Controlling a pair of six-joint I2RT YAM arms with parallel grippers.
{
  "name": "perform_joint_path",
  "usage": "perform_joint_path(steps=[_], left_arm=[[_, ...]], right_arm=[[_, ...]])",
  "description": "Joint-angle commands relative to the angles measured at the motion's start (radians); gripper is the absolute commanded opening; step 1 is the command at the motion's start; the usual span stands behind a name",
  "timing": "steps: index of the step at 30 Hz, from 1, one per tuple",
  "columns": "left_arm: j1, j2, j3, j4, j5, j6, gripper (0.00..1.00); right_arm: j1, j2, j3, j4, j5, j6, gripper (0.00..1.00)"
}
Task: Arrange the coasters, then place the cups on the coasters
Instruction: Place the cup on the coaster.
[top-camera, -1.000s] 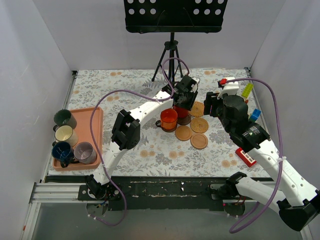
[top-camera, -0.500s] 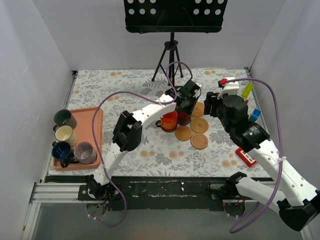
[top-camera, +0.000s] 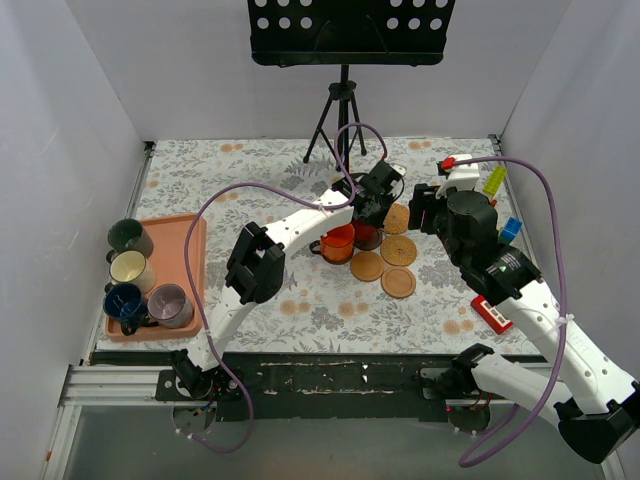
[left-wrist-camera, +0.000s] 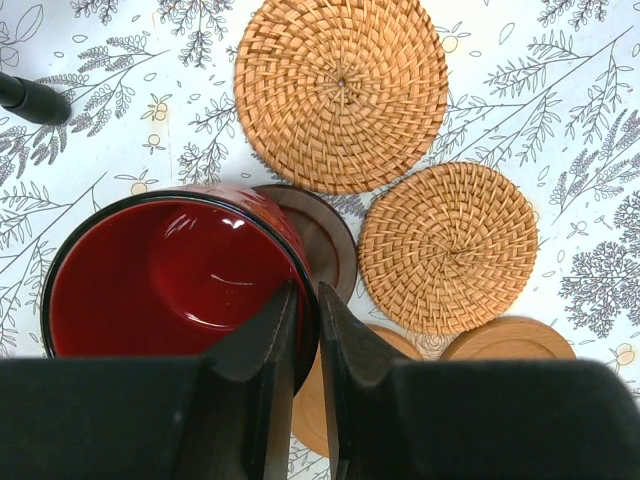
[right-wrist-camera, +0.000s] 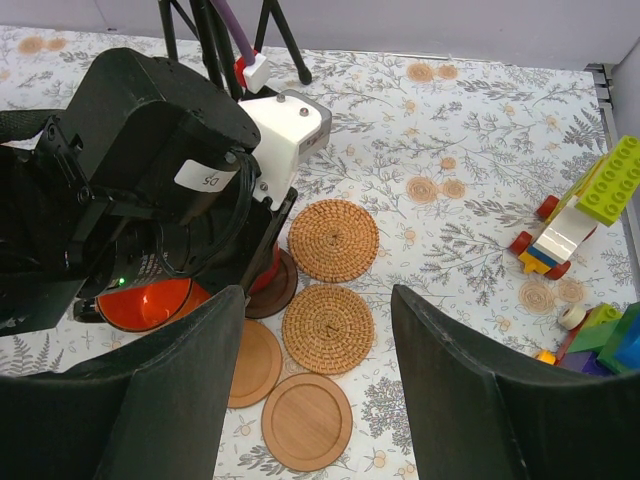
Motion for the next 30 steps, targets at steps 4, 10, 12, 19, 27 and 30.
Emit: perform_joint_path(steps=[4,10,12,19,27,30], left_arm=[[-0.009,-0.111,0.003,-0.003,-0.006,0.007,0.10],[-0.009,-0.100,0.007,0.008,-0.002,0.010,0.10],[-0.009,-0.100,0.010,0.014,-0.002,0.013,0.09],[-0.009,-0.082,0.043,0.034,0.009,0.020,0.02],[-0.009,-0.074,0.059,0.048,0.017,0.018,0.00],[-0.009,-0.072,0.055,0.048,0.023,0.020,0.00]], right_arm=[[-0.005,-0.019,0.000,0.034,0.019,0.006,0.68],[-0.005,-0.019,0.000,0.034,0.019,0.006,0.68],[-0.005,-0.017,0.001,0.036,0.019,0.004,0.68],[-0.005,-0.019,0.001,0.033,0.015,0.004,0.68],[-0.005,-0.019,0.001,0.031,0.015,0.006,0.68],[-0.005,-0.019,0.001,0.033,0.015,0.006,0.68]])
